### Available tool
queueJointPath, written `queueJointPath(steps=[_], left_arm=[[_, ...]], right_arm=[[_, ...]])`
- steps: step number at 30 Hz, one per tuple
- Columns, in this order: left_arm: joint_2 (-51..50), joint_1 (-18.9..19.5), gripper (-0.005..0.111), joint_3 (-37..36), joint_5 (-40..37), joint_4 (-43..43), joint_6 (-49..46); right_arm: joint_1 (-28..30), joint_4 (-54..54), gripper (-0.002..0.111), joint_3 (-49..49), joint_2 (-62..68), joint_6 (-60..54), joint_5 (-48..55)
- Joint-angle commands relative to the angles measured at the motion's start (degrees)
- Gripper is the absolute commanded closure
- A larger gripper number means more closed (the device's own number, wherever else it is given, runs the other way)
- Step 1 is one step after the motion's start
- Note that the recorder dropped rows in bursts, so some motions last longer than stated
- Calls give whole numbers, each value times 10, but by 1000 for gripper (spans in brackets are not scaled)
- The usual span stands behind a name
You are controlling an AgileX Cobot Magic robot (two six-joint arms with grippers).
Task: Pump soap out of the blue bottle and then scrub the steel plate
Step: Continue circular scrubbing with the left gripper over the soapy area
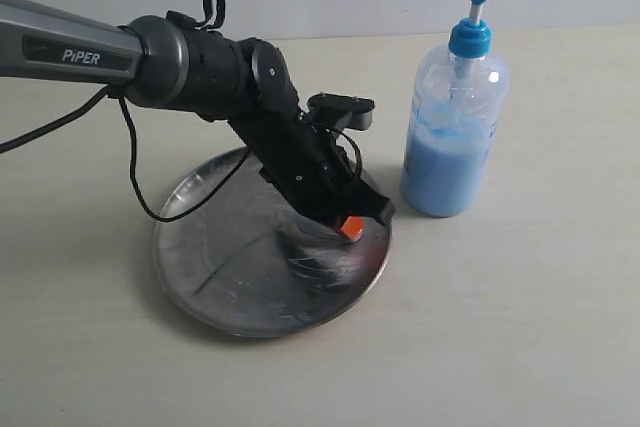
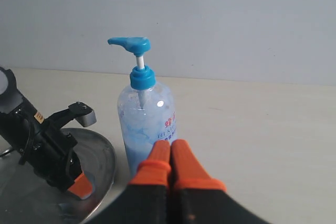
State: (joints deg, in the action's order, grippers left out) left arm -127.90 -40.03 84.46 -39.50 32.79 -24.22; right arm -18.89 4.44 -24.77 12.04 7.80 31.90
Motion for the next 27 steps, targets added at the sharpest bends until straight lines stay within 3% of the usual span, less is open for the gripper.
queueJointPath(steps=[1, 7, 15, 27], left_arm=[[-18, -6, 107, -10, 29, -24, -9], [-18, -4, 107, -10, 56, -122, 53], [-18, -4, 107, -10, -13, -269, 128], [-18, -6, 107, -10, -122, -277, 128]], right_arm=[[2, 1, 108, 3, 0, -2, -10], [2, 1, 108, 3, 0, -2, -10], [2, 1, 108, 3, 0, -2, -10], [2, 1, 108, 3, -1, -2, -10]])
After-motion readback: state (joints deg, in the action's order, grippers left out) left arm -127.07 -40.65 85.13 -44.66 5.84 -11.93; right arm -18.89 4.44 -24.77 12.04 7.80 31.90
